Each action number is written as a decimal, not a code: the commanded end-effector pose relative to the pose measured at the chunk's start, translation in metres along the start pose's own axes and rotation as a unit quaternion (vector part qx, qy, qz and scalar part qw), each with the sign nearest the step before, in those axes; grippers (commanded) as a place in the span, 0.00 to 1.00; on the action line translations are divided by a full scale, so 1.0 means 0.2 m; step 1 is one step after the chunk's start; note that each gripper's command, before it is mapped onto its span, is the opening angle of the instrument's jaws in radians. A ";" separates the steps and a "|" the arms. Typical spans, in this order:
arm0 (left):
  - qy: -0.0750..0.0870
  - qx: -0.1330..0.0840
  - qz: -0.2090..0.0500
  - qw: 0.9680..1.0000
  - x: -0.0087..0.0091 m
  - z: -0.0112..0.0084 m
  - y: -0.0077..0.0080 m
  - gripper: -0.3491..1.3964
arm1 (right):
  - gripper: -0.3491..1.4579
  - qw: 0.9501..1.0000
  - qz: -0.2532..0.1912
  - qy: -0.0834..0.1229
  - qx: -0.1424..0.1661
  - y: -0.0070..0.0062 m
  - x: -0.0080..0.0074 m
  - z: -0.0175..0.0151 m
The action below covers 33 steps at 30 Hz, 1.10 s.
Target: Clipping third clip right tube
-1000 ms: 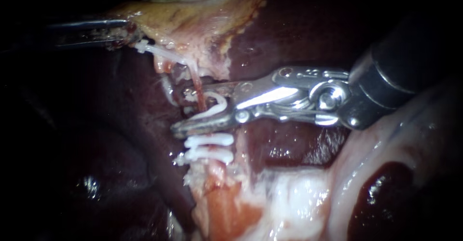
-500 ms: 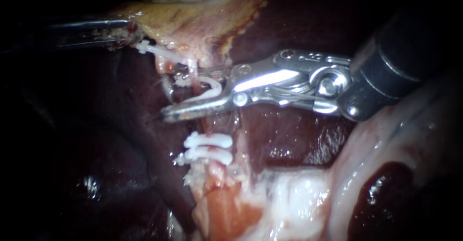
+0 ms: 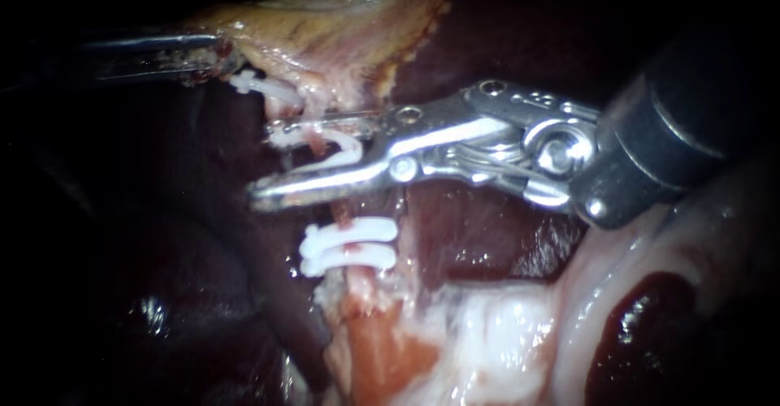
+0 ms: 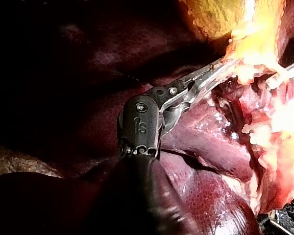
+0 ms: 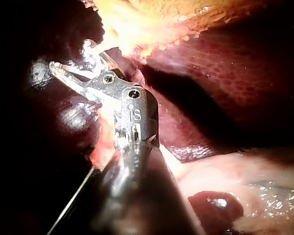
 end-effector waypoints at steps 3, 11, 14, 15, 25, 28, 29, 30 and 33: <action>0.000 0.000 0.000 1.000 0.000 0.000 0.000 0.00 | 0.46 1.000 0.001 0.007 0.004 -0.002 0.003 0.000; 0.000 -0.001 0.000 1.000 0.000 0.001 0.000 0.00 | 0.38 1.000 0.003 0.011 -0.004 0.002 0.005 -0.004; 0.000 -0.001 0.000 1.000 0.000 0.001 0.000 0.00 | 0.33 1.000 0.003 0.014 -0.010 0.004 0.005 -0.007; 0.000 -0.001 0.000 1.000 0.000 0.001 0.000 0.00 | 0.31 1.000 0.003 0.014 -0.010 0.005 0.005 -0.008; 0.000 -0.001 0.000 1.000 -0.001 0.001 0.000 0.00 | 0.00 0.999 0.033 0.016 -0.013 0.005 0.004 -0.017; 0.000 -0.001 0.000 1.000 -0.001 0.001 0.000 0.00 | 0.00 0.999 0.039 0.016 -0.015 0.004 0.003 -0.019; 0.000 -0.001 0.000 1.000 -0.001 0.002 0.000 0.00 | 0.00 0.999 0.039 0.015 -0.016 0.004 0.003 -0.019; 0.000 -0.001 0.000 1.000 -0.001 0.002 0.000 0.00 | 0.00 0.999 0.039 0.013 -0.016 0.004 0.003 -0.019; 0.000 -0.001 0.000 1.000 -0.001 0.002 0.000 0.00 | 0.00 0.999 0.039 0.013 -0.016 0.004 0.003 -0.019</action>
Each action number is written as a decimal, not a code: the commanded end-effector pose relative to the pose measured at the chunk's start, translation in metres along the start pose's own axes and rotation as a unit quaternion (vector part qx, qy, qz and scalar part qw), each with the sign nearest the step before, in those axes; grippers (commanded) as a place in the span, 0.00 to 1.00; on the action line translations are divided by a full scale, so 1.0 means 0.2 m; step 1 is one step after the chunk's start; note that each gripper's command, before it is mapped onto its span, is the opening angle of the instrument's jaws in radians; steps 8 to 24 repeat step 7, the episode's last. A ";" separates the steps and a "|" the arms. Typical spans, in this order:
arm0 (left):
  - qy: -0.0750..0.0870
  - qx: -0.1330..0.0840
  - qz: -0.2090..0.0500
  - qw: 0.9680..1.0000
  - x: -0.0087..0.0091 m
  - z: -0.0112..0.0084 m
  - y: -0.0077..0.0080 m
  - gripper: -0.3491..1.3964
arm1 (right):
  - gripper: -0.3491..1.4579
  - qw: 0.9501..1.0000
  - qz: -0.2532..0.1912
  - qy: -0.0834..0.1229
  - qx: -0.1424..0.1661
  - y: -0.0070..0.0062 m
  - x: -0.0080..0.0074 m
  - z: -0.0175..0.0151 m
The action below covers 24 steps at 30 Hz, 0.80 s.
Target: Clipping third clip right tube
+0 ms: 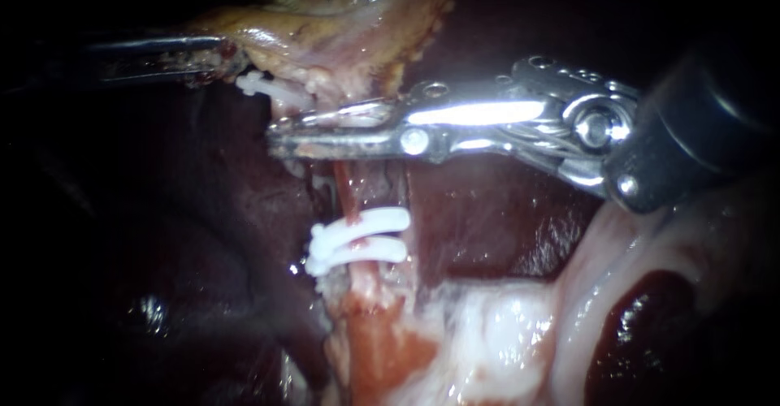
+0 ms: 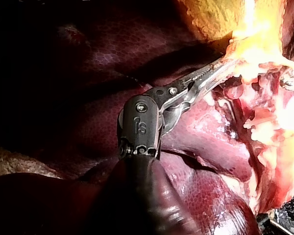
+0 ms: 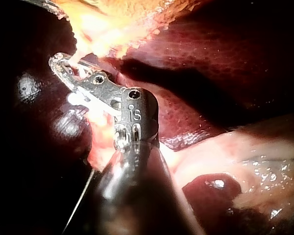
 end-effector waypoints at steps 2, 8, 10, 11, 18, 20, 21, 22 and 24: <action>0.000 0.000 0.000 1.000 0.000 0.000 0.000 0.00 | 0.00 1.000 0.000 0.000 0.000 0.000 0.000 0.000; 0.000 0.000 0.000 1.000 0.000 0.000 0.000 0.00 | 0.00 1.000 0.000 0.000 -0.001 0.004 0.000 -0.001; 0.000 0.000 0.000 1.000 0.000 0.000 0.000 0.00 | 0.00 1.000 0.000 0.000 -0.001 0.004 0.000 -0.001; 0.000 0.000 0.000 1.000 0.000 0.000 0.000 0.00 | 0.00 1.000 0.000 0.000 -0.001 0.004 0.000 -0.001; 0.000 0.000 0.000 1.000 0.000 0.000 0.000 0.00 | 0.00 1.000 0.000 0.000 -0.001 0.004 0.000 -0.001; 0.000 0.000 0.000 1.000 0.000 0.000 0.000 0.00 | 0.00 1.000 0.000 0.000 -0.001 0.004 0.000 -0.001; 0.000 0.000 0.000 1.000 0.000 0.000 0.000 0.00 | 0.00 1.000 0.000 0.000 -0.001 0.004 0.000 -0.001; 0.000 0.000 0.000 1.000 0.000 0.000 0.000 0.00 | 0.00 1.000 0.000 0.000 -0.001 0.004 0.000 -0.001; 0.000 0.000 0.000 1.000 0.000 0.000 0.000 0.00 | 0.00 1.000 0.000 0.000 -0.001 0.004 0.000 -0.001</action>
